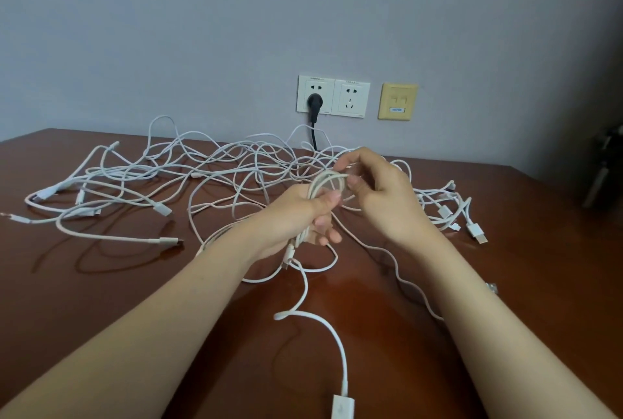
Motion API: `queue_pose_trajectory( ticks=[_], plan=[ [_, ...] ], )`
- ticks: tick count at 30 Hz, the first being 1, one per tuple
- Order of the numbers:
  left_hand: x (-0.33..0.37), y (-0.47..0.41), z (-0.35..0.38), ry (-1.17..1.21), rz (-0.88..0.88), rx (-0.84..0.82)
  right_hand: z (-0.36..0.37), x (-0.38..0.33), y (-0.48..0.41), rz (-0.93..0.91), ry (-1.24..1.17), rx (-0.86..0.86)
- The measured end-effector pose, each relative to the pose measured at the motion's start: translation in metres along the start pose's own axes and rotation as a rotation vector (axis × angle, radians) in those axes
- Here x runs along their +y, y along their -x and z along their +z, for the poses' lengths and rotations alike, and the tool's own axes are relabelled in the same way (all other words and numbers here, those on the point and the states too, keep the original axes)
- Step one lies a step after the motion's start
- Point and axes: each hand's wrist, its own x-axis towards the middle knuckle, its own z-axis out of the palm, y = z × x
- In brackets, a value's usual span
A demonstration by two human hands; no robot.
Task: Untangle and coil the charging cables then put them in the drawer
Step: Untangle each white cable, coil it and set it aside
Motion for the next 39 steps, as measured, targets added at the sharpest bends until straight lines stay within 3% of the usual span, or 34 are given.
queue_pose_trajectory(
  ticks=[7, 20, 26, 33, 37, 39],
  plan=[
    [0.005, -0.001, -0.004, 0.127, 0.030, 0.155, -0.005, 0.004, 0.000, 0.058, 0.348, 0.109],
    [0.002, -0.002, 0.011, -0.289, 0.120, 0.102, 0.009, -0.012, 0.005, -0.043, 0.197, 0.055],
    [0.002, 0.002, 0.011, -0.389, 0.149, 0.001, 0.004, -0.007, 0.001, 0.055, 0.058, 0.008],
    [0.006, 0.007, 0.009, -0.188, 0.096, -0.210, -0.003, -0.009, -0.001, 0.144, -0.033, 0.028],
    [0.010, 0.009, 0.007, 0.050, -0.007, -0.305, -0.004, -0.009, 0.000, 0.184, 0.015, 0.153],
    [0.011, 0.008, 0.005, 0.052, -0.065, -0.306, -0.004, -0.009, -0.001, 0.189, 0.078, 0.230]
  ],
)
